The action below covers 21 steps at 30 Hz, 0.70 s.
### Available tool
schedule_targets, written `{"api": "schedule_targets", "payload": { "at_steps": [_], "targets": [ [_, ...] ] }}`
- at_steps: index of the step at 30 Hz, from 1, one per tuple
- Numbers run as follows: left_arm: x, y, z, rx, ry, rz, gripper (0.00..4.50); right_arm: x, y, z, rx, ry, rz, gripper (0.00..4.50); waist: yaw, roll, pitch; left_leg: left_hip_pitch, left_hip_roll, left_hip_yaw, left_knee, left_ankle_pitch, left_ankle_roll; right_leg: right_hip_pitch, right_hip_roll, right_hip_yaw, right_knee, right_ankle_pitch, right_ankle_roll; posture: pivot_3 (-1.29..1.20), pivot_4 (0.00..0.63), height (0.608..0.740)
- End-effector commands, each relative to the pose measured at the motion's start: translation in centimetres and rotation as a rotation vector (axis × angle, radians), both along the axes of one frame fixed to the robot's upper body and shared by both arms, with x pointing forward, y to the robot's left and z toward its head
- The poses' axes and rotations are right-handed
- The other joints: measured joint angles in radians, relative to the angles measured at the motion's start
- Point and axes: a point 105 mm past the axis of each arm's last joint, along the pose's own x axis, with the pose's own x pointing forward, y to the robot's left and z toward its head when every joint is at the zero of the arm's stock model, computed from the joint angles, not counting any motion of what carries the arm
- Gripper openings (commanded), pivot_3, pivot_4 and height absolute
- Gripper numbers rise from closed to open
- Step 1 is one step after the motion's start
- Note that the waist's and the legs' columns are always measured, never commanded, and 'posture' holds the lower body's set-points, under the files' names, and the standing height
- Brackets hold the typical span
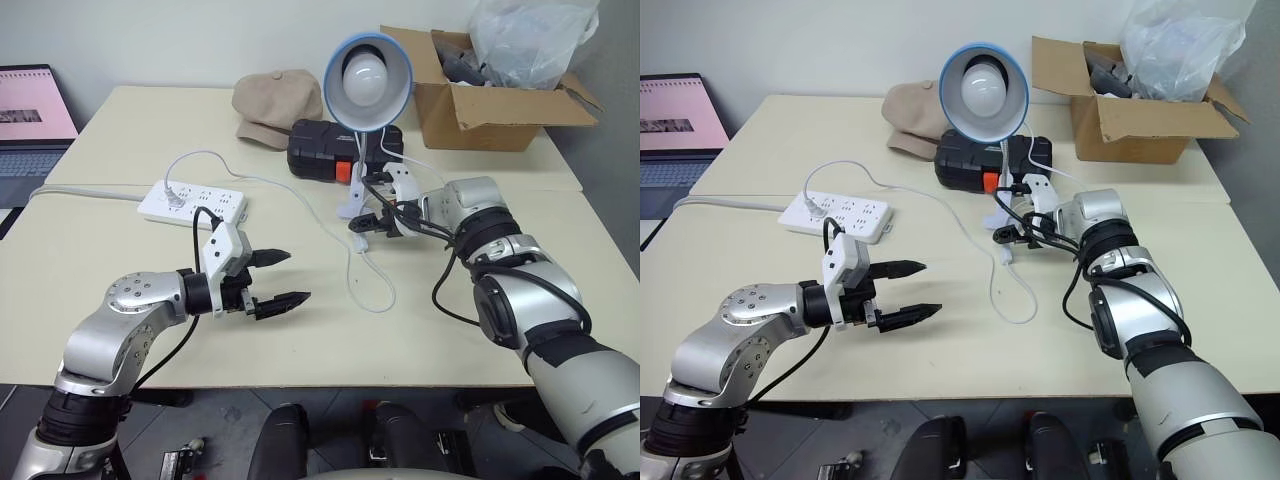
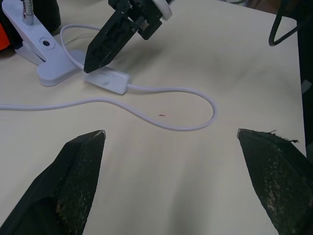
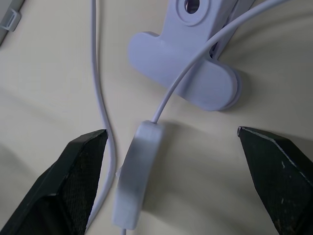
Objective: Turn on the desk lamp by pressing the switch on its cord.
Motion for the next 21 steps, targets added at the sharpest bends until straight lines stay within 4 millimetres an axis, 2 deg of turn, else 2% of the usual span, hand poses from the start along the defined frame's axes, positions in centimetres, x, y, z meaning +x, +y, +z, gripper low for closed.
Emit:
{"api": "schedule_targets", "payload": {
  "at_steps": [1,4,8,10,11,12,14,21],
  "targets": [
    [-0.3,-0.5,0.5,0.004,-0.041,-0.025,4.5,0.4,0.8,1.4,0.027,-0.036,0.014,4.45,-0.004,0.0,0.0,0.0,0.0,0.0,0.0,0.0,0.0,0.0,0.0,0.0,0.0,0.0,0.0,0.0,0.15,0.74],
    [-0.3,-0.4,0.5,0.009,-0.04,-0.025,4.5,0.4,1.1,1.6,0.038,-0.032,0.011,4.45,-0.008,0.0,0.0,0.0,0.0,0.0,0.0,0.0,0.0,0.0,0.0,0.0,0.0,0.0,0.0,0.0,0.15,0.74],
    [-0.3,-0.3,0.4,0.011,-0.038,-0.025,4.5,0.4,1.5,1.7,0.043,-0.03,0.015,3.77,-0.008,0.0,0.0,0.0,0.0,0.0,0.0,0.0,0.0,0.0,0.0,0.0,0.0,0.0,0.0,0.0,0.15,0.74],
    [-0.2,-0.3,0.4,0.014,-0.038,-0.027,4.5,0.3,1.7,1.8,0.048,-0.029,0.017,3.19,-0.008,0.0,0.0,0.0,0.0,0.0,0.0,0.0,0.0,0.0,0.0,0.0,0.0,0.0,0.0,0.0,0.15,0.74],
    [-0.2,-0.3,0.4,0.014,-0.037,-0.027,4.5,0.3,1.8,1.8,0.047,-0.031,0.02,3.05,-0.008,0.0,0.0,0.0,0.0,0.0,0.0,0.0,0.0,0.0,0.0,0.0,0.0,0.0,0.0,0.0,0.15,0.74],
    [-0.2,-0.3,0.4,0.015,-0.037,-0.027,4.5,0.3,1.8,1.8,0.045,-0.033,0.021,2.69,-0.008,0.0,0.0,0.0,0.0,0.0,0.0,0.0,0.0,0.0,0.0,0.0,0.0,0.0,0.0,0.0,0.15,0.74],
    [-0.2,-0.2,0.4,0.017,-0.035,-0.029,4.5,0.4,1.7,1.7,0.042,-0.036,0.017,2.32,-0.008,0.0,0.0,0.0,0.0,0.0,0.0,0.0,0.0,0.0,0.0,0.0,0.0,0.0,0.0,0.0,0.15,0.74],
    [-0.3,0.0,0.3,0.015,-0.033,-0.034,4.5,0.7,0.5,1.6,0.091,-0.038,-0.032,0.67,-0.008,0.0,0.0,0.0,0.0,0.0,0.0,0.0,0.0,0.0,0.0,0.0,0.0,0.0,0.0,0.0,0.15,0.74]
  ]
}}
